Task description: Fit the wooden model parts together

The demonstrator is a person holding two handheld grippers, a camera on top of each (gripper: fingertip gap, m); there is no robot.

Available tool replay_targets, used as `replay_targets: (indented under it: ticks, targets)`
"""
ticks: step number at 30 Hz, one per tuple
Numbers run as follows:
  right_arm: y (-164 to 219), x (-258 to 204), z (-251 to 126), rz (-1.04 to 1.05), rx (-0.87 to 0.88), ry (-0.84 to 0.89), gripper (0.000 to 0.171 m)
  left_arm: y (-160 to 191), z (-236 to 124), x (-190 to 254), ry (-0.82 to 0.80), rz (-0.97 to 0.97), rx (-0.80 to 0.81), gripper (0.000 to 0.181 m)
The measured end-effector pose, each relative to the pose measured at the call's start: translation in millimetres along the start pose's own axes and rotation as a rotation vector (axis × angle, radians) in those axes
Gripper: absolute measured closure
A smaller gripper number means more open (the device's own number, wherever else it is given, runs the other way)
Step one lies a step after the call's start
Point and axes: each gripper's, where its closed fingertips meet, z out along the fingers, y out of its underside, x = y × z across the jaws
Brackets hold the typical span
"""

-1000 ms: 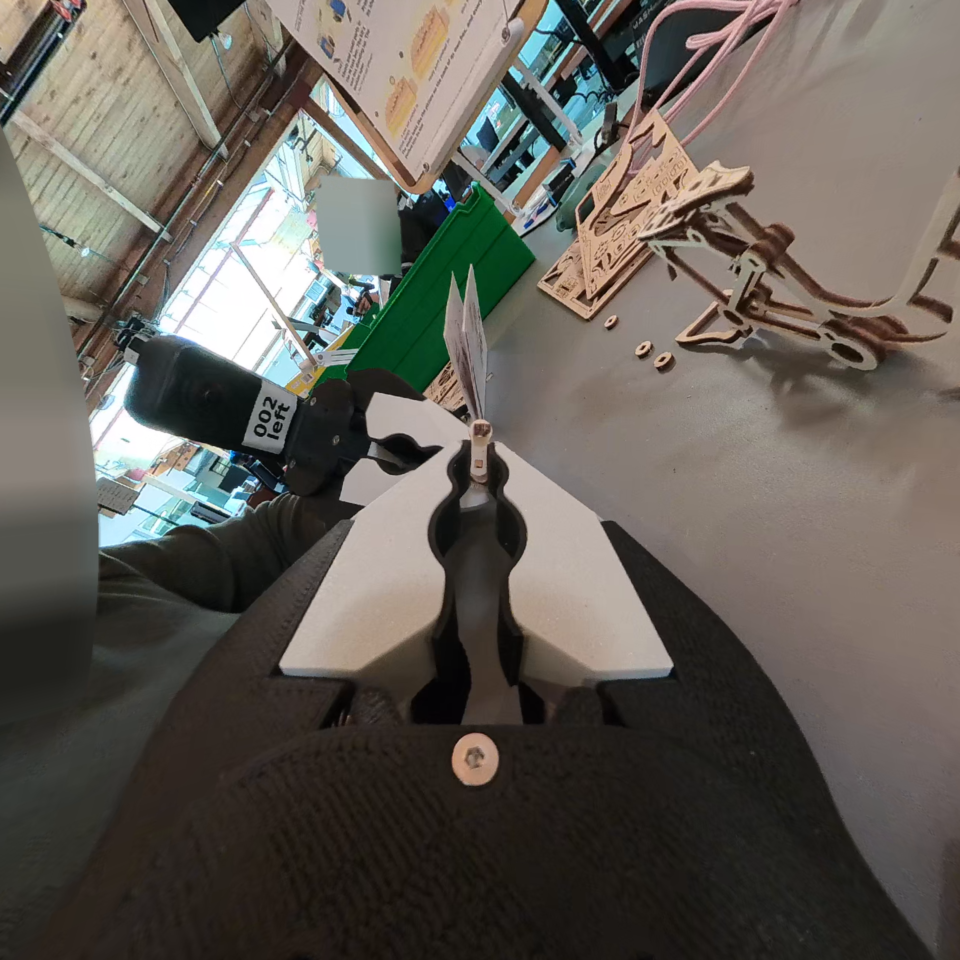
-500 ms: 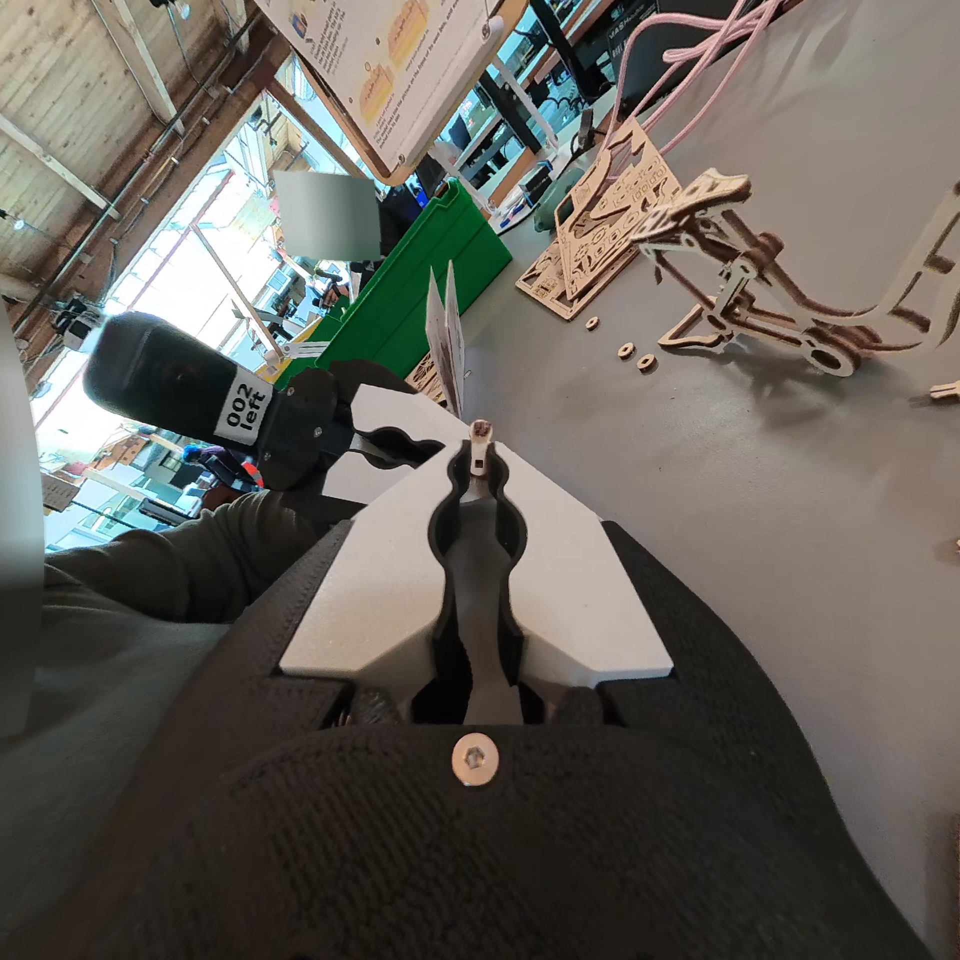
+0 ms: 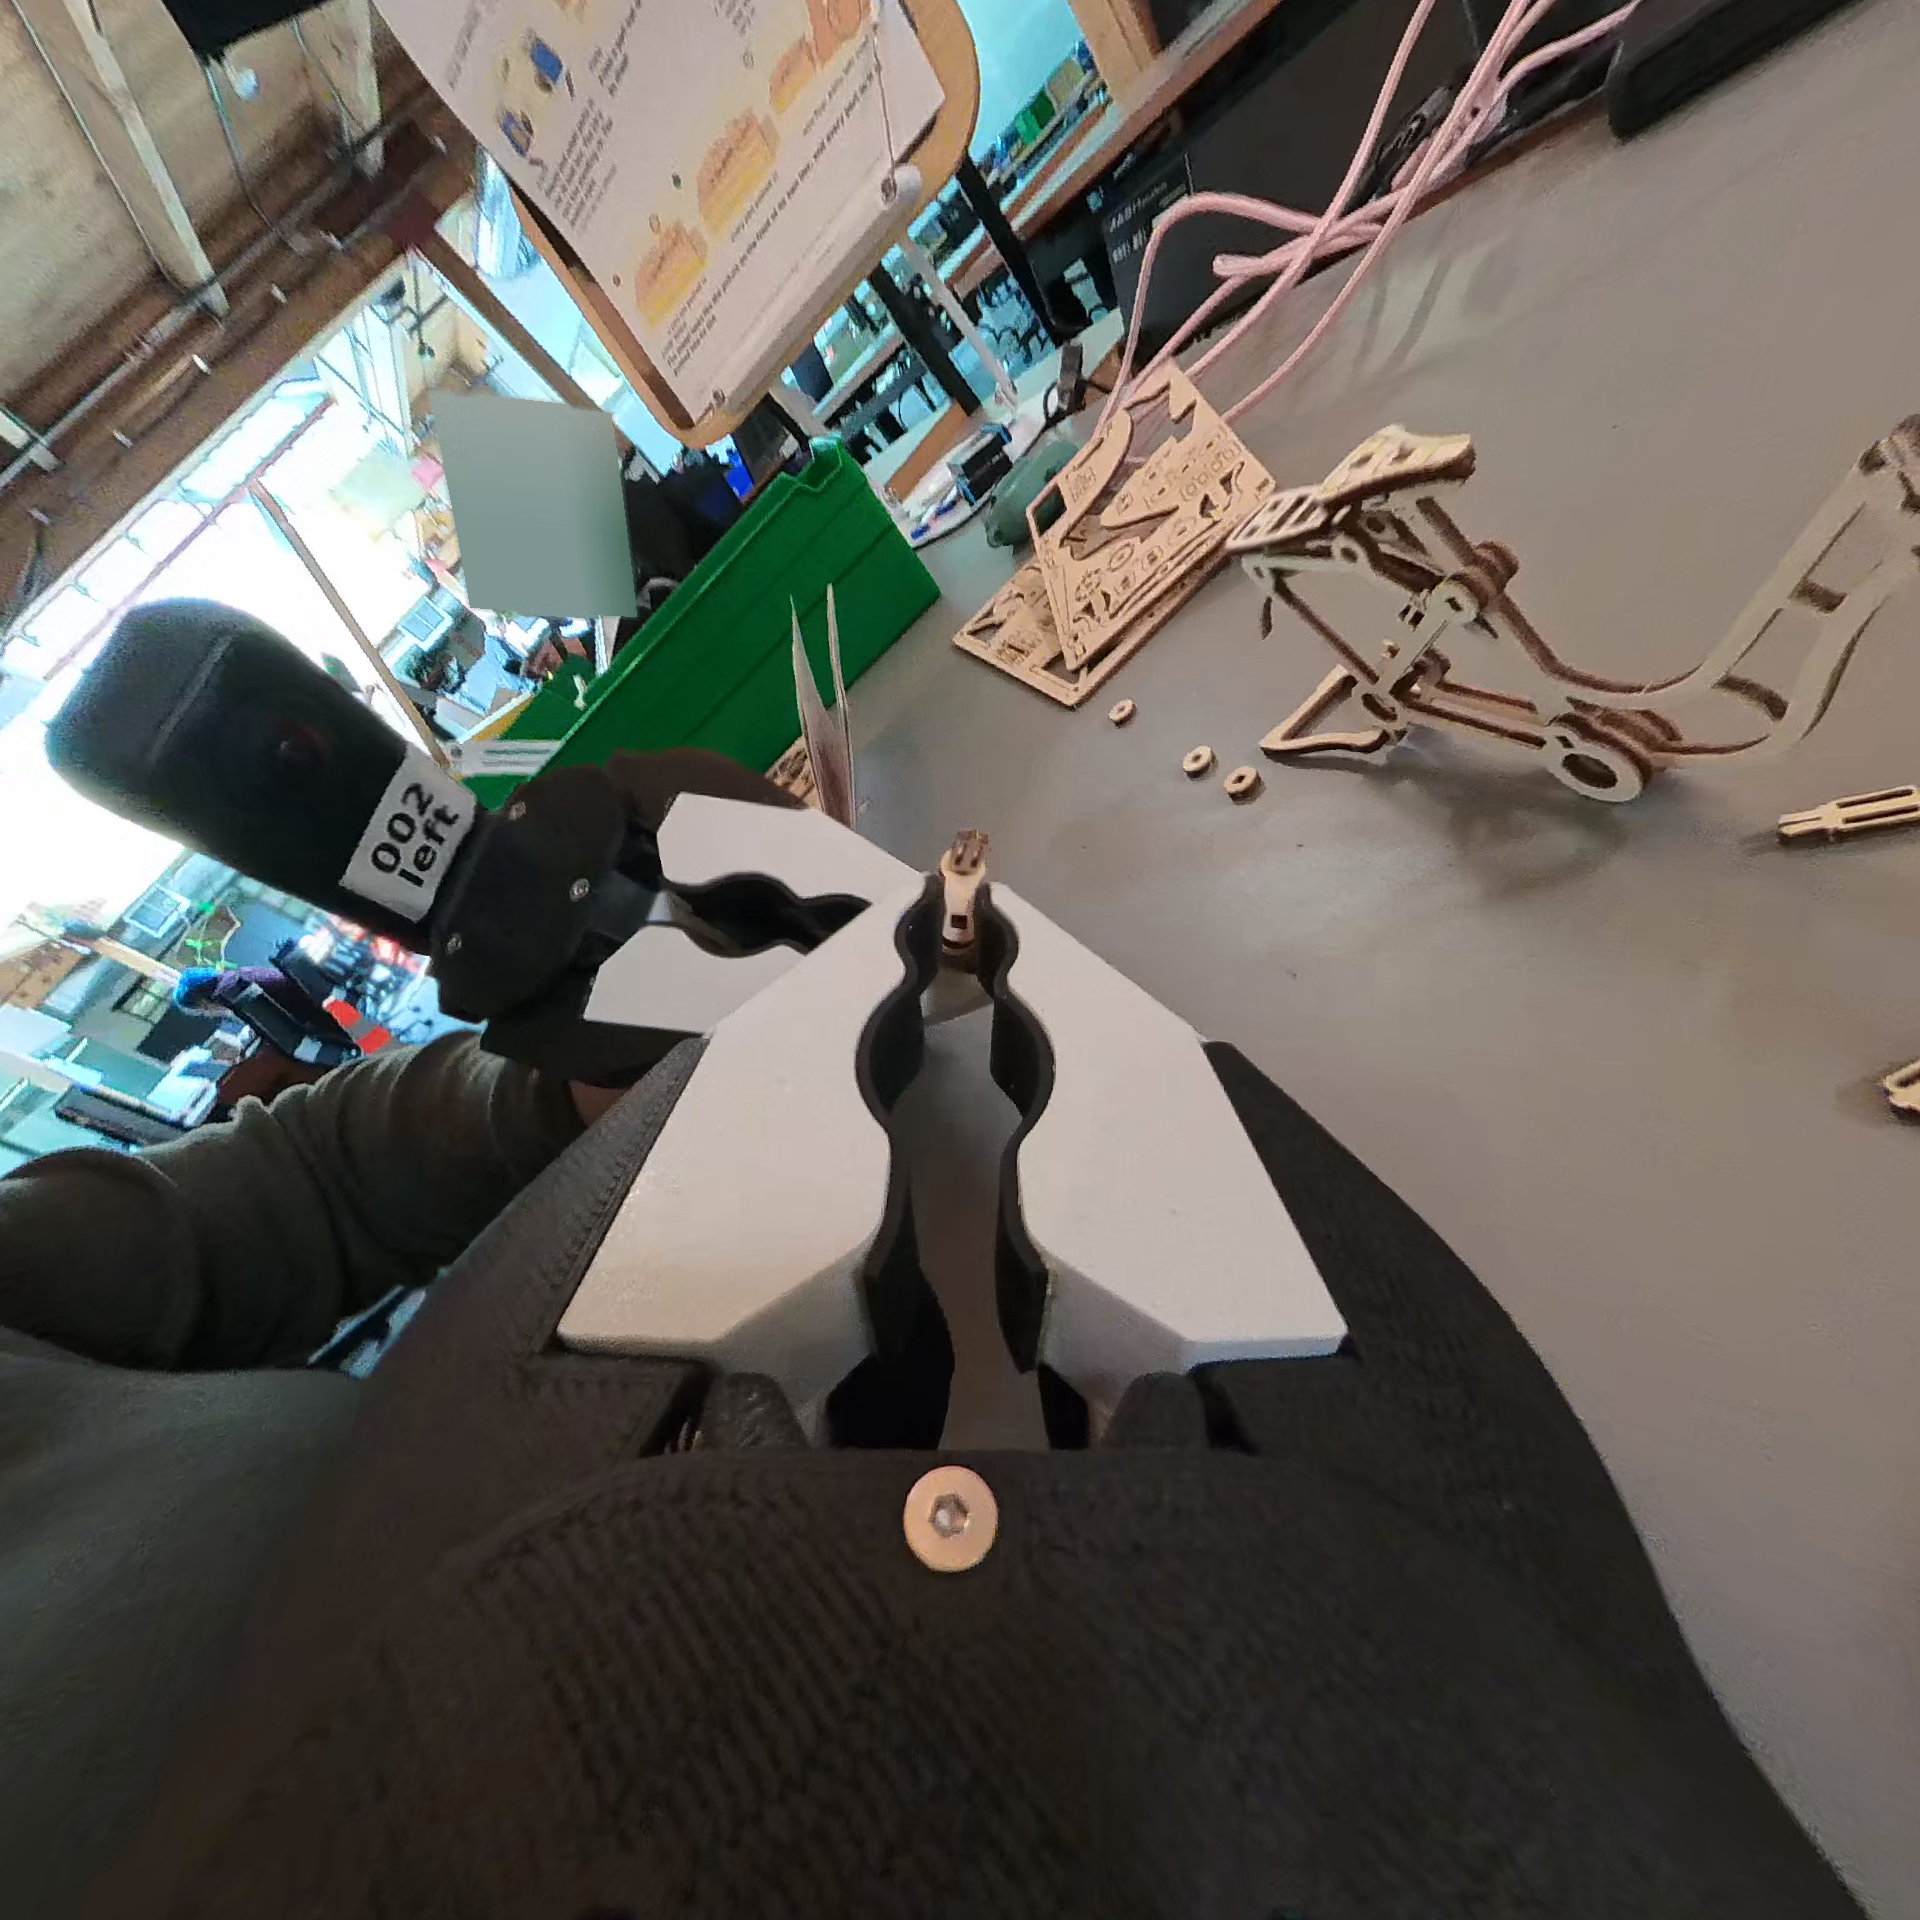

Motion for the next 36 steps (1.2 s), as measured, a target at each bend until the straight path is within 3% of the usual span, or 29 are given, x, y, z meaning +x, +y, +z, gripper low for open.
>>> replay_targets:
  ticks: [5, 12, 15, 24, 31, 36]
  targets:
    - [-16.8, -13.7, 6.1, -0.065, 0.146, -0.036, 0.167, -14.9, -10.2, -11.1, -0.038, -0.073, 0.123, 0.181]
    - [-34.4, -44.3, 13.9, -0.464, 0.267, 0.020, 0.167, -37.9, -32.5, -21.2, -0.106, -0.035, 0.334, 0.181]
    - [-33.6, -52.3, 13.6, -0.564, 0.294, 0.052, 0.167, -39.6, -36.0, -19.0, -0.091, -0.045, 0.349, 0.181]
    - [-27.9, -42.8, 11.1, -0.405, 0.278, -0.016, 0.167, -31.5, -28.2, -17.7, -0.123, 0.010, 0.272, 0.181]
    - [-25.9, -43.8, 12.9, -0.358, 0.259, -0.070, 0.167, -28.7, -34.3, -22.9, -0.277, 0.239, 0.169, 0.181]
    - [-27.4, -50.4, 9.6, -0.439, 0.291, -0.059, 0.167, -35.3, -37.3, -21.4, -0.298, 0.255, 0.200, 0.181]
